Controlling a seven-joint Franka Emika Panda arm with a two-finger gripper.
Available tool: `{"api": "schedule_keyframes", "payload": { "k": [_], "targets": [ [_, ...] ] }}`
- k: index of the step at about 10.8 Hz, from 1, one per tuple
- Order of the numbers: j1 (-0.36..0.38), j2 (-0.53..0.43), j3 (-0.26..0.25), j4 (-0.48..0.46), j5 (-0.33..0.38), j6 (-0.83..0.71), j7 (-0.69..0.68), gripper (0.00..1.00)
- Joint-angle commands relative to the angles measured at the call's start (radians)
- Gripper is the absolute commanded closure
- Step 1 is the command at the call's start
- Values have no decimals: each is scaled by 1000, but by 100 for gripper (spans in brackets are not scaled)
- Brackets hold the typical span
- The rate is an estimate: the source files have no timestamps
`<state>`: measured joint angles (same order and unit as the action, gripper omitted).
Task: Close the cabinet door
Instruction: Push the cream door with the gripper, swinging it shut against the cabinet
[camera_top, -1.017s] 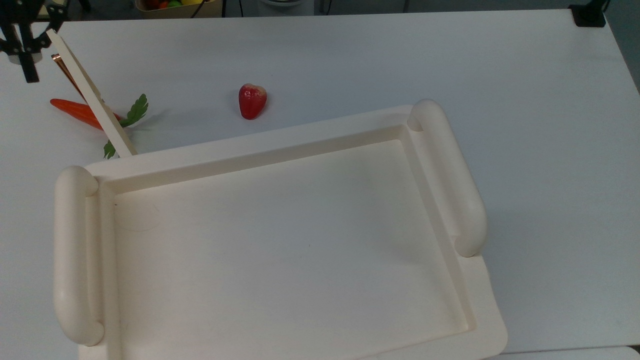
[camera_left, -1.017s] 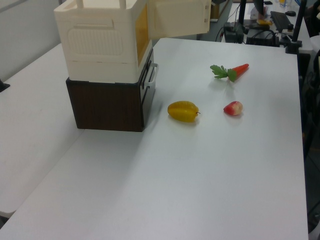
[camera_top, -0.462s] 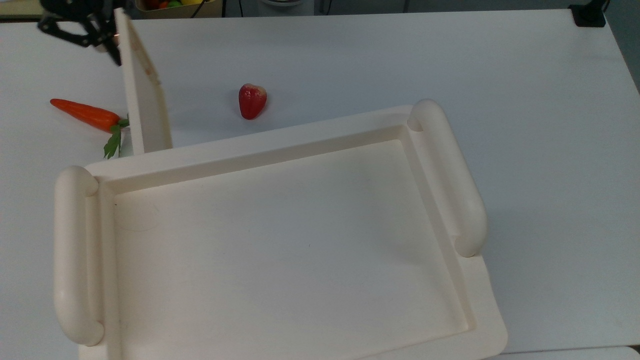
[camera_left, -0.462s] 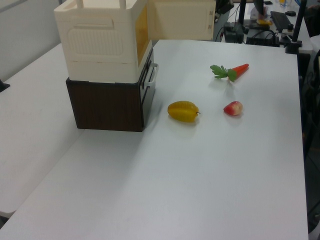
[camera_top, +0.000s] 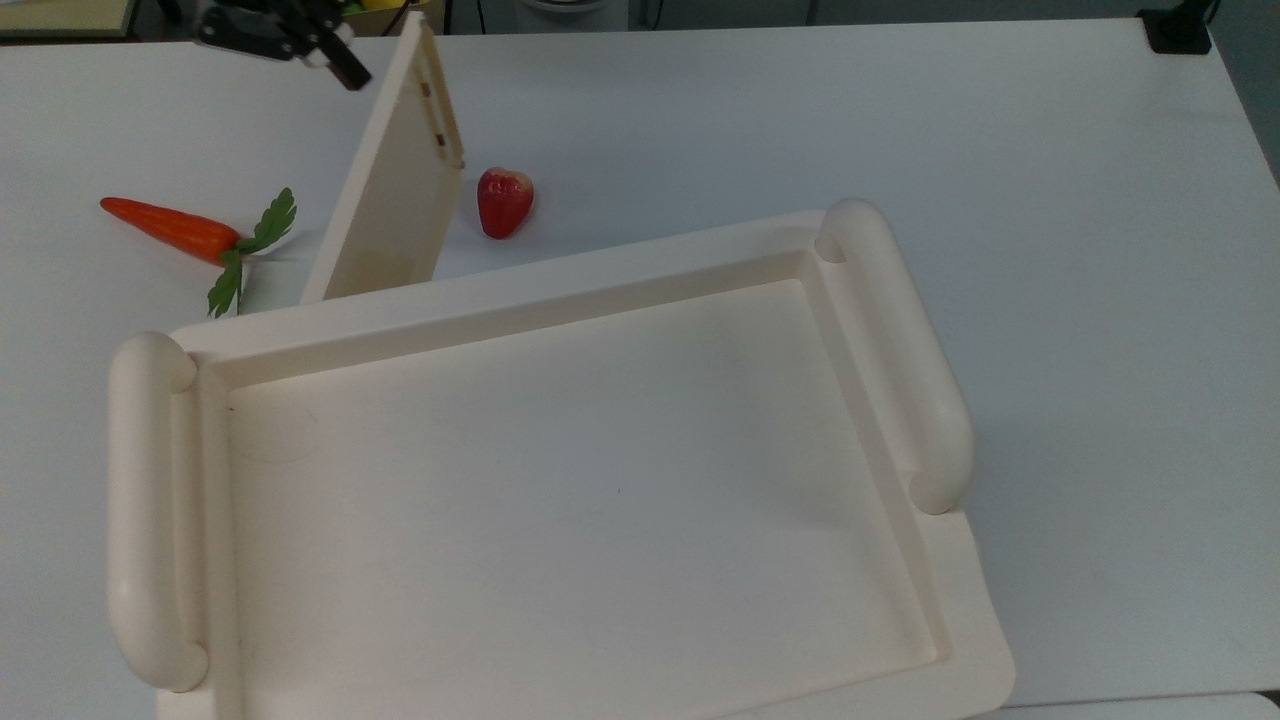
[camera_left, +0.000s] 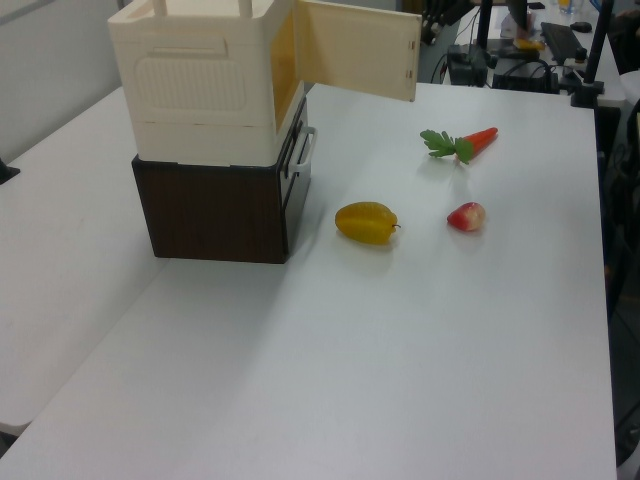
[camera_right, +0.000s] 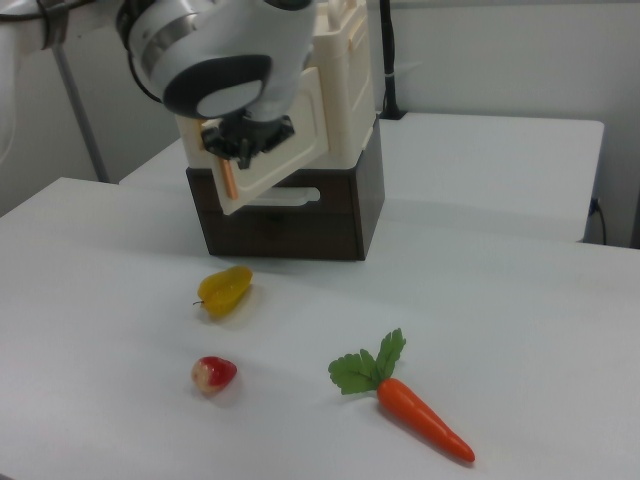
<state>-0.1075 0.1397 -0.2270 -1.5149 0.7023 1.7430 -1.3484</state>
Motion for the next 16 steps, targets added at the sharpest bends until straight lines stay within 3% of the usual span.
{"api": "schedule_keyframes", "payload": {
  "k": [1, 8, 10, 16],
  "targets": [
    [142, 53, -2, 5, 13, 217, 141, 100],
    [371, 236, 0, 27, 17, 801, 446, 100],
    [376, 285, 3, 62, 17, 851, 492, 100],
    [376, 310, 52, 61, 12, 991, 574, 100]
  ]
}}
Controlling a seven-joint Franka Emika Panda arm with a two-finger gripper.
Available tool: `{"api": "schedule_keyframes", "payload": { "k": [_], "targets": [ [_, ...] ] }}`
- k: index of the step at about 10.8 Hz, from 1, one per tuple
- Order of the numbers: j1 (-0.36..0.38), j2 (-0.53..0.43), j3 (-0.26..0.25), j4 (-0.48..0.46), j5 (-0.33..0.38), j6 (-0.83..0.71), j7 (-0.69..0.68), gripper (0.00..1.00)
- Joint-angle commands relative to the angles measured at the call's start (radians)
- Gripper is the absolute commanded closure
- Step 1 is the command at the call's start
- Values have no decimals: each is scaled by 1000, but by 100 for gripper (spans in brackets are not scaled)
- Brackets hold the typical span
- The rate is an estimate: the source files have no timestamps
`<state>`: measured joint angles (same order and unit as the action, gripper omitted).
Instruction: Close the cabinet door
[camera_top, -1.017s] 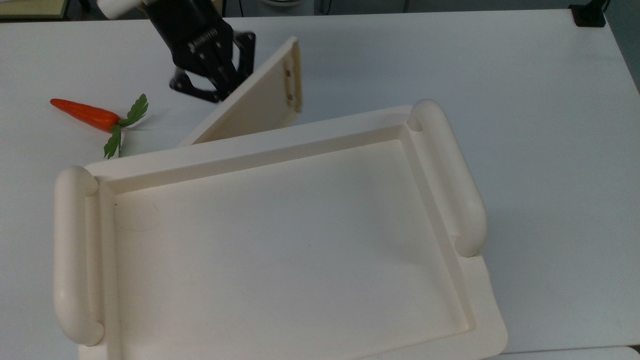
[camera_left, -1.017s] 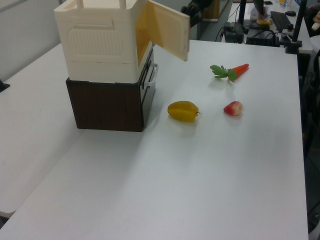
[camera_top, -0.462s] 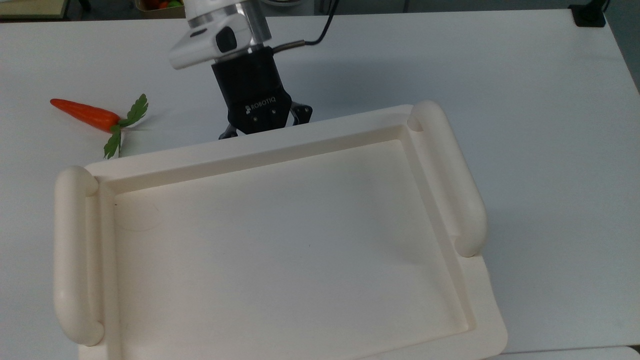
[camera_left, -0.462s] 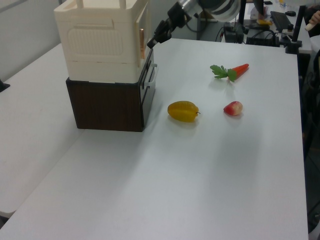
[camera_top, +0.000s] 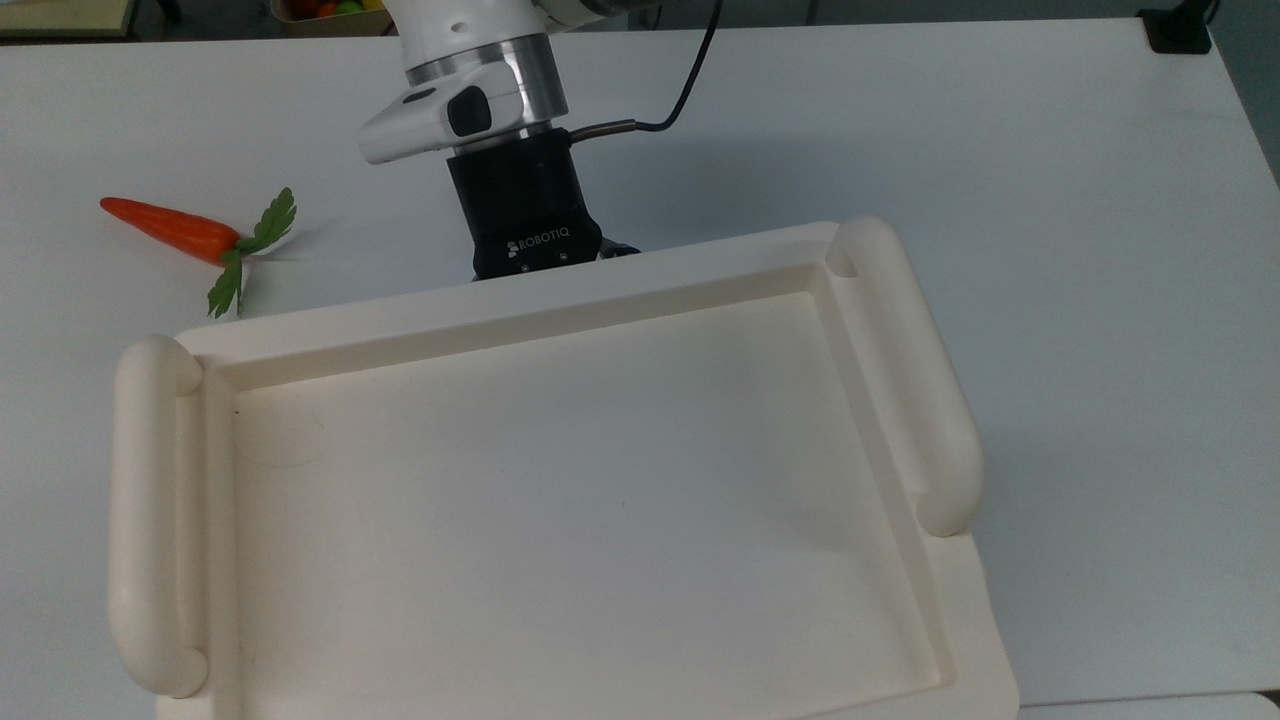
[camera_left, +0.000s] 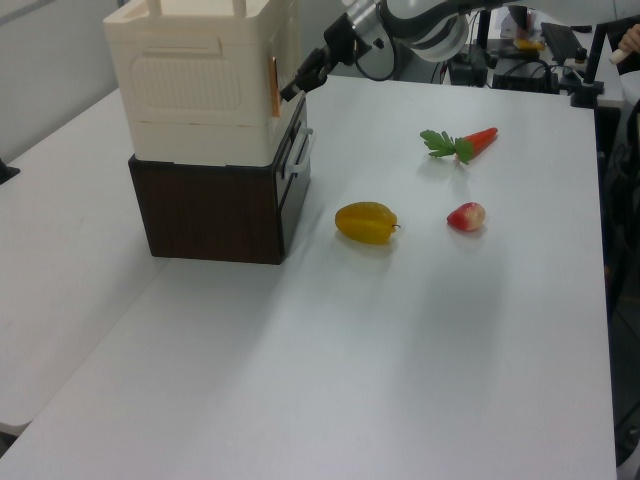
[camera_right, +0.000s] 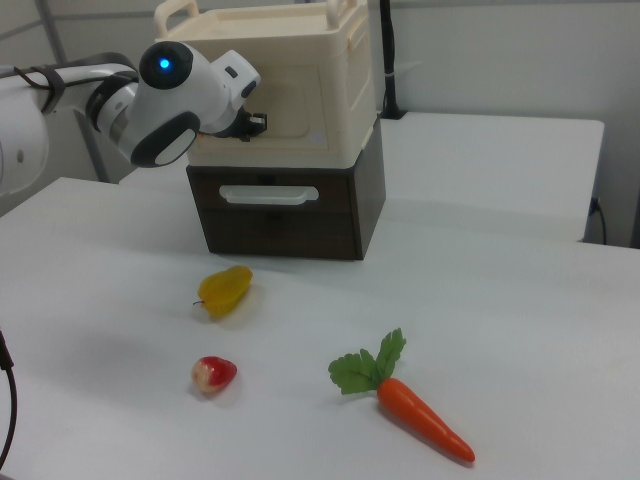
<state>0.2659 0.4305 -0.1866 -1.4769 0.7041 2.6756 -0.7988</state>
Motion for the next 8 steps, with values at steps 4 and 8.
{"api": "schedule_keyframes", "payload": {
  "k": [4, 8],
  "targets": [
    [-26, -102, -19, -62, -23, -127, 203, 99],
    [-42, -151, -119, -11, -391, -667, 577, 82]
  ]
}}
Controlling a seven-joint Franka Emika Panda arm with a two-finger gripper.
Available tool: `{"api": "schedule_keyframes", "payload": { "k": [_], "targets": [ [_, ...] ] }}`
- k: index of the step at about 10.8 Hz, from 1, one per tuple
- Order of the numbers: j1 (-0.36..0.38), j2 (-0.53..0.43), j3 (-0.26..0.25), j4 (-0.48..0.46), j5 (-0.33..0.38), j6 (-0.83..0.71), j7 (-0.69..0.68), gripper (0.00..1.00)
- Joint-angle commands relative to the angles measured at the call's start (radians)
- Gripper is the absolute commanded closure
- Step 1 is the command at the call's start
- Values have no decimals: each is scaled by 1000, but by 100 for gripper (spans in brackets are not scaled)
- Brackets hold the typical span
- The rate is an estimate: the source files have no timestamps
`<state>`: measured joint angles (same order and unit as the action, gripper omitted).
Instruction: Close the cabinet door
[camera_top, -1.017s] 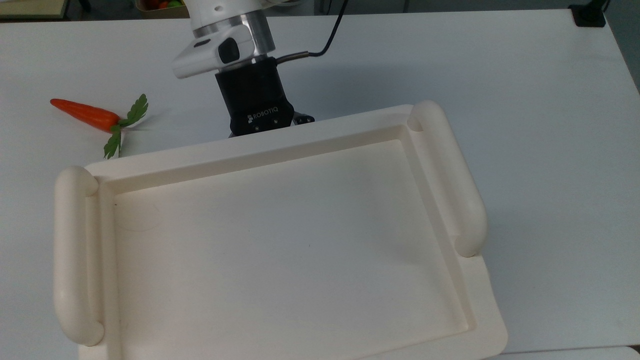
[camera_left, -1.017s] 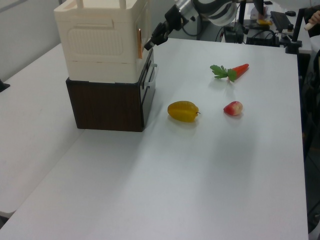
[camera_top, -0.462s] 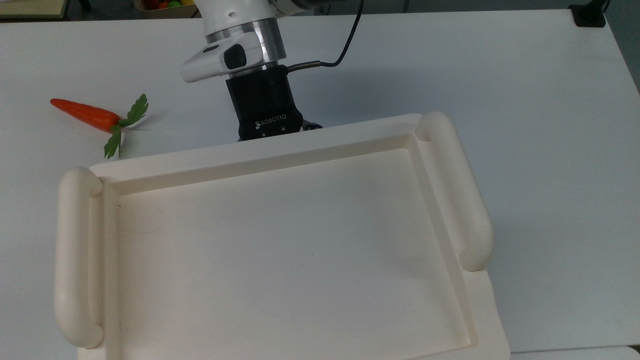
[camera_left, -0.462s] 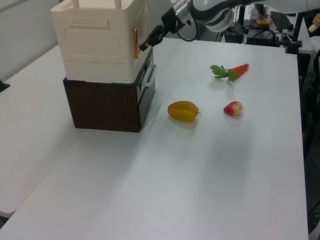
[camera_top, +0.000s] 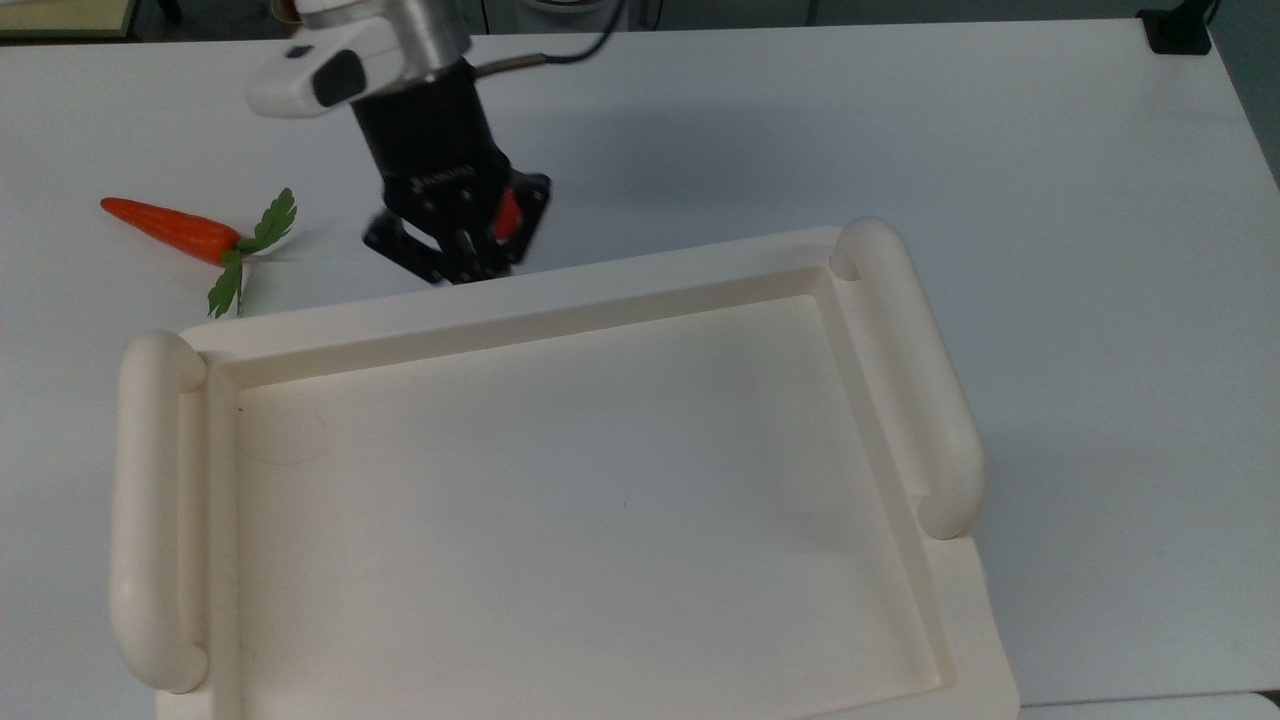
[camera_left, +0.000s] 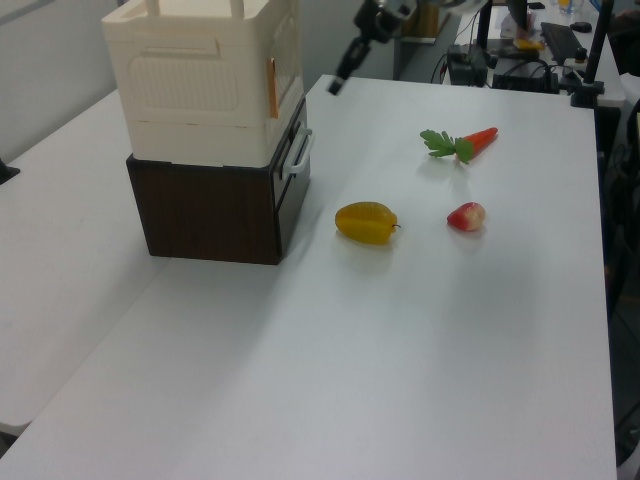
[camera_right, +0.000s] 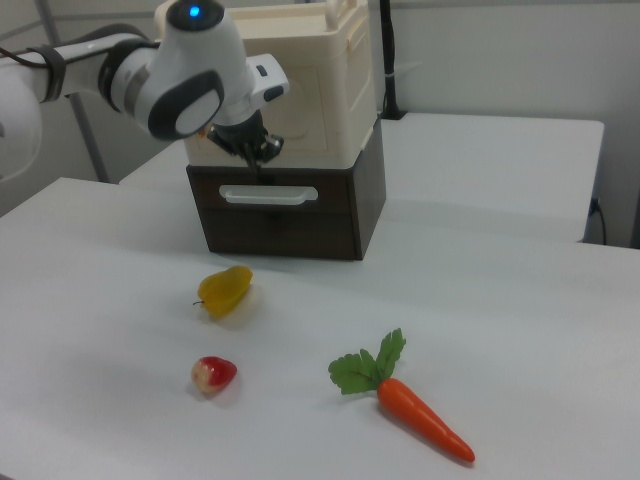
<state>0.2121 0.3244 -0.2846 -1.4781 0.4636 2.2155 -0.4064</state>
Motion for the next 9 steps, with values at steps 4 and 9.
{"api": "schedule_keyframes", "payload": {
  "k": [4, 9],
  "targets": [
    [6, -96, -36, -24, -336, -474, 258, 0],
    [-5, -197, -36, -129, -456, -507, 445, 0]
  ]
}}
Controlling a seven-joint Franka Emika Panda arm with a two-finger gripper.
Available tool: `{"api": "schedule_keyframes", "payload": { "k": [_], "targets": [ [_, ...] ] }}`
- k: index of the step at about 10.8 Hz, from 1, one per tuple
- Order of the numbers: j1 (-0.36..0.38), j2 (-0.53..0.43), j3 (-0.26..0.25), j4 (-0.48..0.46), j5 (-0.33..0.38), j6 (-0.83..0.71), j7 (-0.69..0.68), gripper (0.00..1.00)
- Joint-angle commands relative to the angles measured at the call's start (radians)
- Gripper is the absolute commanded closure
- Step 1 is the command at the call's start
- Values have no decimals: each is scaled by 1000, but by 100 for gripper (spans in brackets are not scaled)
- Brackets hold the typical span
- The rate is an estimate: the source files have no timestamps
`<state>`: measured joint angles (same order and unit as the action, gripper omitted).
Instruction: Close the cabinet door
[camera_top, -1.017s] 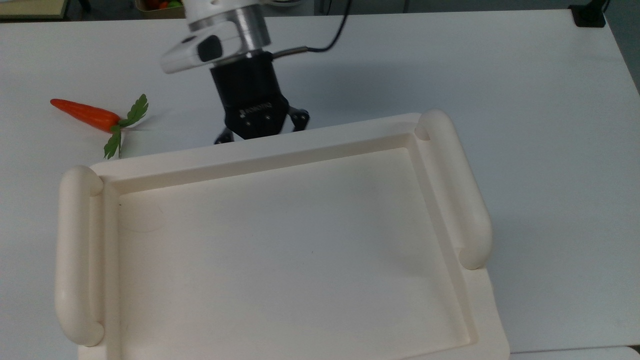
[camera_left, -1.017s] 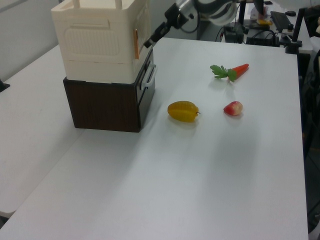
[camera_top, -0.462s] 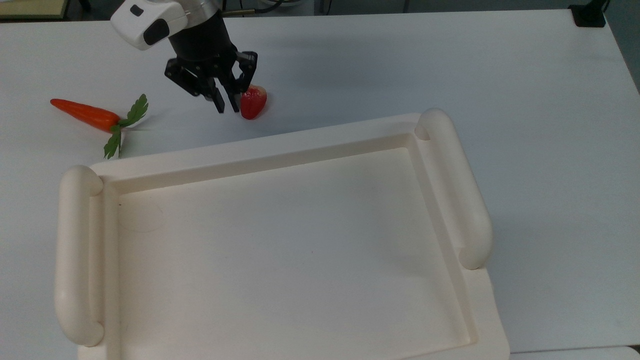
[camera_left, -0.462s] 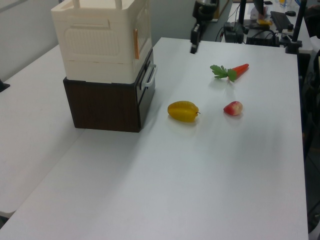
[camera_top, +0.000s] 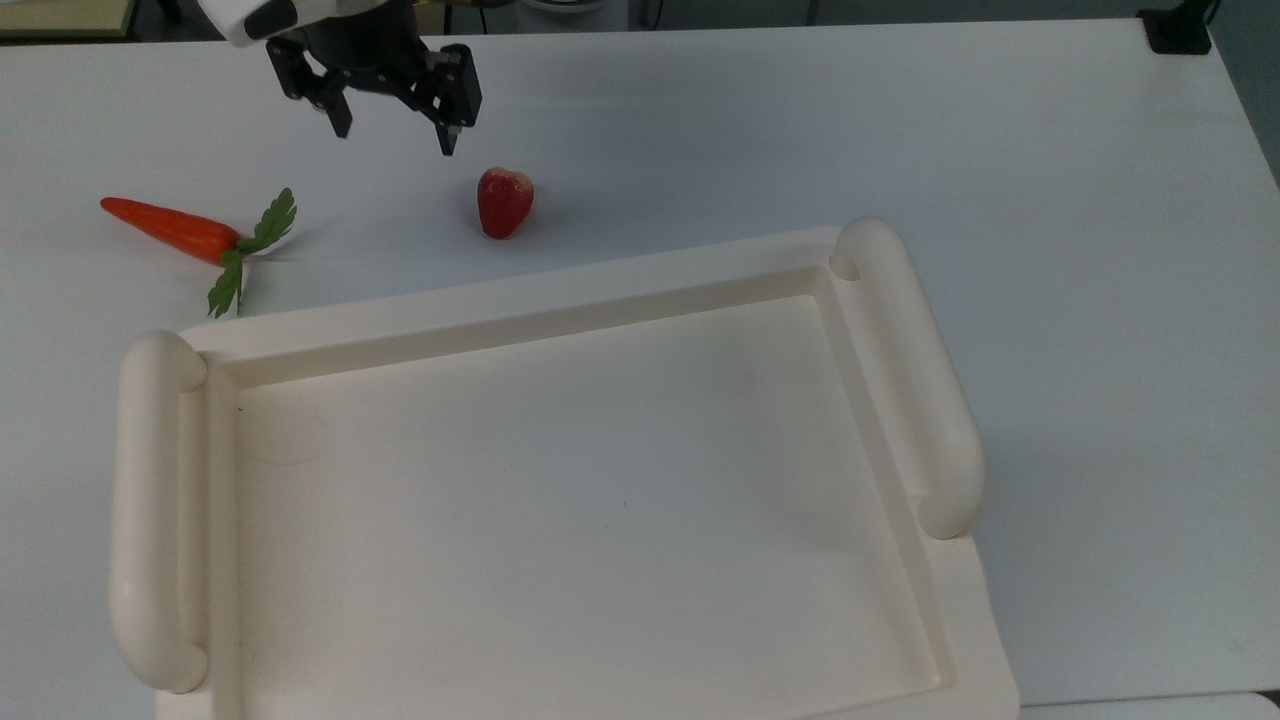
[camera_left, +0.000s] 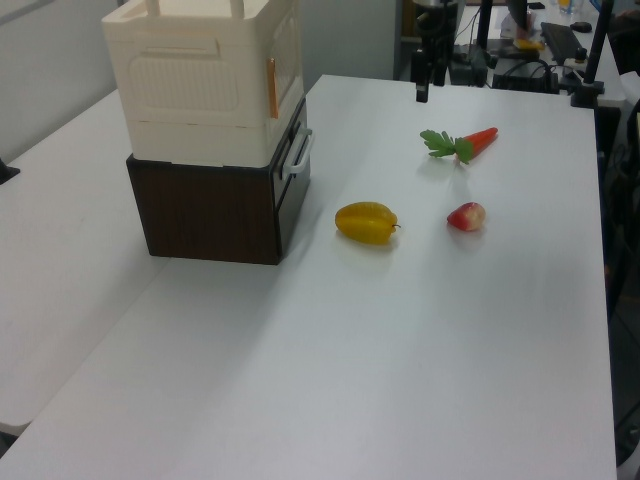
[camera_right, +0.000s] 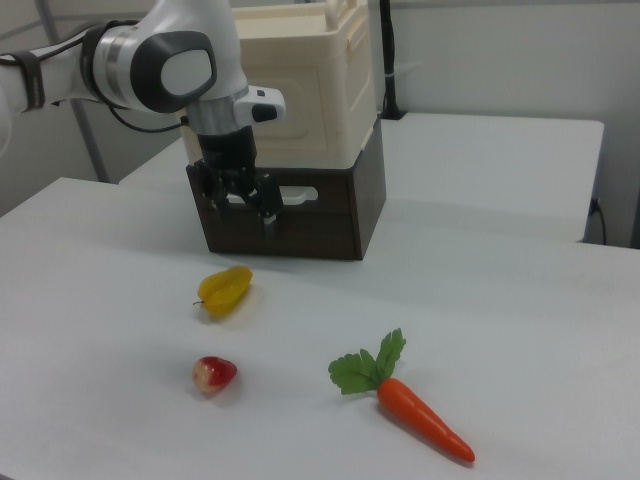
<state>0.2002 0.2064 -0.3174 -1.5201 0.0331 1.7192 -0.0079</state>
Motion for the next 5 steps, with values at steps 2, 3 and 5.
{"api": "schedule_keyframes", "payload": {
  "k": [2, 3, 5],
  "targets": [
    [-11, -88, -3, -85, -25, -21, 45, 0],
    [-13, -88, -3, -84, -24, -35, 45, 0],
    [-11, -88, -3, -84, -22, -61, 48, 0]
  ]
}}
